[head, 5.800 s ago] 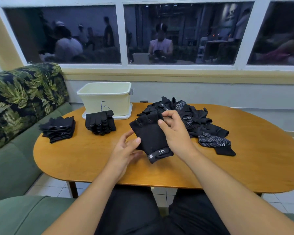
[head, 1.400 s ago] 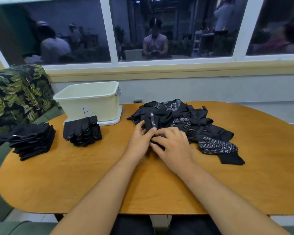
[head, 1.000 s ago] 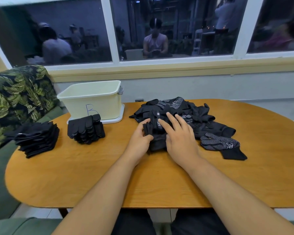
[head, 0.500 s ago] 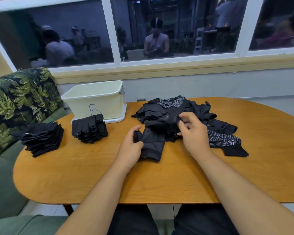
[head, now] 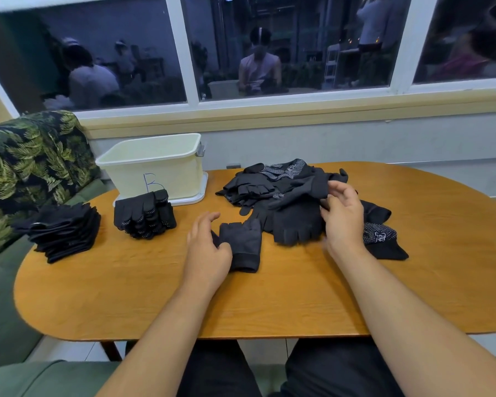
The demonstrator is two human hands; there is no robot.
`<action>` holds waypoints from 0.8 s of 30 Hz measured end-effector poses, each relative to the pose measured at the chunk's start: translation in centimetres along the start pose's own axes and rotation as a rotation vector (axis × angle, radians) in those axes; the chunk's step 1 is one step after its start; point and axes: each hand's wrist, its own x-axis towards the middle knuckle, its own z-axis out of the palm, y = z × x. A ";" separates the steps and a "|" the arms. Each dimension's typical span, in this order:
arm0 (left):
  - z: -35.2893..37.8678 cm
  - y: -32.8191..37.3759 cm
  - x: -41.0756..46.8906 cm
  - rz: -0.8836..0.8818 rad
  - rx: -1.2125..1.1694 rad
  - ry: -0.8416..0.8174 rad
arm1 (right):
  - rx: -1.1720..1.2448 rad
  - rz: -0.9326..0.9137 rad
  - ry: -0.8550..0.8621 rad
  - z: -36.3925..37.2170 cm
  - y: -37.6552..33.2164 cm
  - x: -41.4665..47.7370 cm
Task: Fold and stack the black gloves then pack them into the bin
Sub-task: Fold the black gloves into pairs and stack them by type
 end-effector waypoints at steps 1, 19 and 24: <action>-0.1 -0.2 -0.1 0.066 0.067 0.025 | 0.004 0.012 0.003 0.0 -0.2 -0.2; 0.3 -0.6 -2.2 0.219 0.624 -0.411 | -0.324 -0.059 0.143 -1.6 -0.3 -0.8; -0.2 0.0 -3.0 0.242 0.637 -0.319 | -0.376 -0.114 0.149 -1.8 -0.5 -1.0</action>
